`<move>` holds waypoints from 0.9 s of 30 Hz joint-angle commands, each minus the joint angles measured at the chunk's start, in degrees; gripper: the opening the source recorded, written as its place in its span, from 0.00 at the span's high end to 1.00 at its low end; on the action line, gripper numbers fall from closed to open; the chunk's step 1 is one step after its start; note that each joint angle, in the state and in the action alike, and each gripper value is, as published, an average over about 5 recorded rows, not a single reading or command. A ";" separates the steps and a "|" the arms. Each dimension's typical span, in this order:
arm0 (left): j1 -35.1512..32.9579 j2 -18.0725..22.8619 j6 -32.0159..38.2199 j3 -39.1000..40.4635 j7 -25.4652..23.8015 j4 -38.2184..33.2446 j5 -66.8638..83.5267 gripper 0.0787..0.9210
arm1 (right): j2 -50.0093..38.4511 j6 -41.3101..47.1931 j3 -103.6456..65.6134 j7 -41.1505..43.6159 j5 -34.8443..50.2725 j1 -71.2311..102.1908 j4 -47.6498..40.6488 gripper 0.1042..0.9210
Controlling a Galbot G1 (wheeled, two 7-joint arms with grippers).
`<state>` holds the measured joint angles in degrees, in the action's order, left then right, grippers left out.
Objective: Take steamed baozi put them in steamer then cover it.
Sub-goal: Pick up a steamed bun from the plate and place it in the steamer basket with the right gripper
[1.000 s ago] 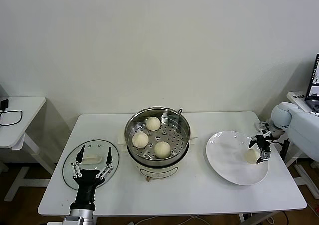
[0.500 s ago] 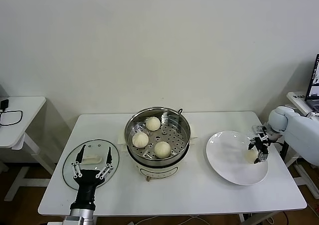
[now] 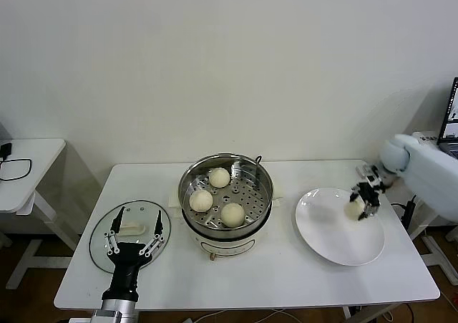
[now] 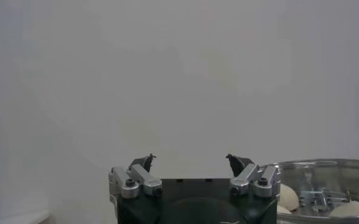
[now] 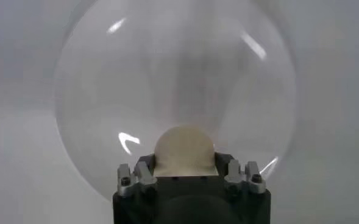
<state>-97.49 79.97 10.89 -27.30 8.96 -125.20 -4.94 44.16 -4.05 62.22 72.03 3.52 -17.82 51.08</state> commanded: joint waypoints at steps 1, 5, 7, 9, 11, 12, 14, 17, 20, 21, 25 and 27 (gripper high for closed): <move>-0.08 -0.06 -0.15 -0.10 -0.01 -0.45 -0.06 0.12 | 8.01 5.20 12.43 4.29 17.53 -21.77 10.87 0.31; -0.24 -0.09 -0.32 -0.19 0.00 -0.94 -0.08 0.12 | 13.25 7.55 14.96 2.92 22.63 -25.73 14.13 0.31; -0.22 -0.10 -0.34 -0.19 0.00 -0.96 -0.09 0.12 | 16.01 8.19 15.32 2.21 23.64 -26.51 14.80 0.31; -0.21 -0.07 -0.34 -0.14 0.03 -0.97 -0.09 0.12 | 18.17 8.61 15.40 1.63 24.10 -26.64 14.98 0.31; -0.25 -0.04 -0.36 -0.13 0.07 -1.05 -0.09 0.12 | 20.31 9.00 15.66 1.00 24.27 -26.50 15.08 0.31; -0.27 -0.04 -0.37 -0.15 0.09 -1.09 -0.09 0.12 | 21.18 9.17 15.89 0.75 24.25 -26.36 15.10 0.31; -0.28 -0.05 -0.39 -0.23 0.11 -1.14 -0.09 0.12 | 22.97 9.47 16.50 0.06 23.98 -25.95 15.10 0.31; -0.14 -0.06 -0.43 -0.28 0.12 -1.10 -0.09 0.12 | 24.98 9.83 17.54 -1.18 23.19 -24.89 14.96 0.32; 0.01 0.00 -0.49 -0.22 0.14 -1.11 -0.09 0.12 | 26.53 10.21 18.51 -2.54 22.02 -23.24 14.81 0.32; 0.02 0.02 -0.52 -0.21 0.15 -1.13 -0.09 0.12 | 26.92 10.33 18.70 -2.85 21.56 -22.56 14.73 0.32; -0.05 0.08 -0.53 -0.38 0.20 -1.23 -0.09 0.12 | 27.84 10.83 19.25 -3.67 19.72 -19.83 14.46 0.32; -0.09 0.10 -0.49 -0.53 0.22 -1.23 -0.09 0.12 | 28.01 10.92 19.57 -3.81 18.69 -18.64 14.09 0.32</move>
<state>-97.53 80.06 10.36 -27.63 9.14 -126.34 -5.02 66.97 5.66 79.22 70.15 22.99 -38.51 64.21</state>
